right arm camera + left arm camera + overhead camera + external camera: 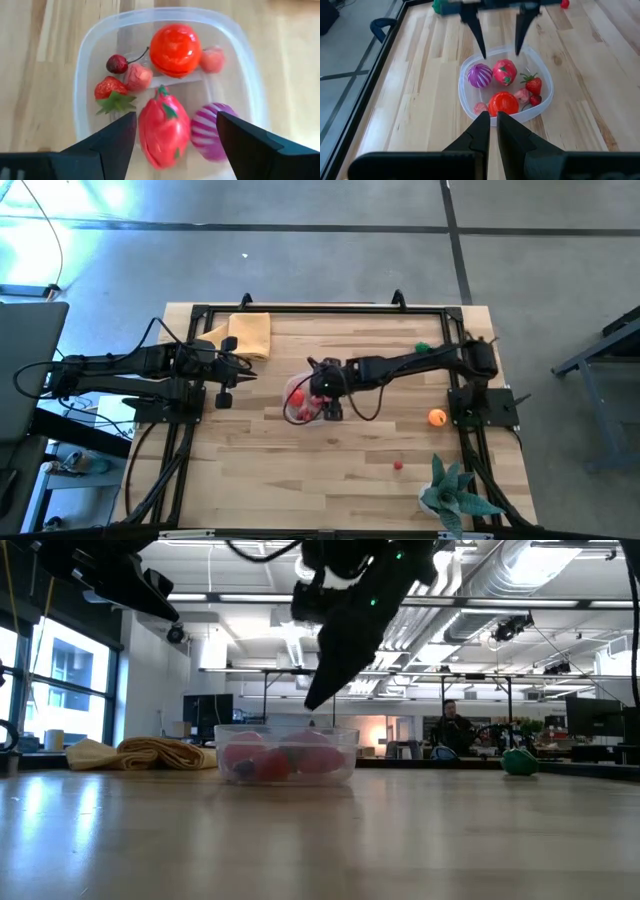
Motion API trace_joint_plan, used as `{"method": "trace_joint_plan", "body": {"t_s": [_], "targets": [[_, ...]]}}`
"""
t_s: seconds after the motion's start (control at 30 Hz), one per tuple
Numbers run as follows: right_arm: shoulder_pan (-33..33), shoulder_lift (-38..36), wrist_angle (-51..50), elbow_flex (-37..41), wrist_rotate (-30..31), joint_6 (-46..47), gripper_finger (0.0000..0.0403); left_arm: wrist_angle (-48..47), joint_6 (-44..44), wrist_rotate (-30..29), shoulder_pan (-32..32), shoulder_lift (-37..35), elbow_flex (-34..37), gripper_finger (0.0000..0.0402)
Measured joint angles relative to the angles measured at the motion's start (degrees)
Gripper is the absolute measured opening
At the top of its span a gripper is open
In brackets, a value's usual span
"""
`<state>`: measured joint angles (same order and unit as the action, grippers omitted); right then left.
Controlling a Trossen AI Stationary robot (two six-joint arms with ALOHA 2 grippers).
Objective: Pick and placing Produce into tupperware
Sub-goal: Put the orange into the transparent bin
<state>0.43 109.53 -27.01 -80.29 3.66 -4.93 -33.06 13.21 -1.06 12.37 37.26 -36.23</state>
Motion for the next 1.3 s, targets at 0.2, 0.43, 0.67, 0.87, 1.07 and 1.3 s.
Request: {"method": "trace_joint_plan", "body": {"t_s": [0.2, 0.43, 0.67, 0.87, 1.07, 1.3], "targets": [[-0.02, -5.53, -9.93, -0.07, 5.25, 5.89, 0.0268, -0.02, -0.01, 0.00, -0.01, 0.02, 0.00, 0.0024], [-0.27, -10.40, -29.13, -0.04, 13.98, 19.89, 0.0268, -0.02, 0.00, 0.00, -0.01, 0.00, 0.00, 0.0024], [-2.04, -14.24, -41.91, 2.03, 21.05, 30.68, 0.0268, -0.02, 0.00, 0.00, -0.01, 0.00, 0.00, 0.0024], [-5.94, -23.21, -41.72, 12.06, 20.82, 37.29, 0.0268, -0.02, -0.01, 0.00, -0.01, 0.01, 0.00, 0.0024], [-9.17, -35.17, -41.96, 23.18, 10.31, 48.94, 0.0268, -0.02, 0.00, 0.00, 0.00, 0.00, 0.00, 0.0024], [-6.79, -46.28, -43.44, 33.41, -2.28, 60.28, 0.0268, -0.02, 0.00, 0.00, 0.00, 0.00, 0.00, 0.0024]]}}
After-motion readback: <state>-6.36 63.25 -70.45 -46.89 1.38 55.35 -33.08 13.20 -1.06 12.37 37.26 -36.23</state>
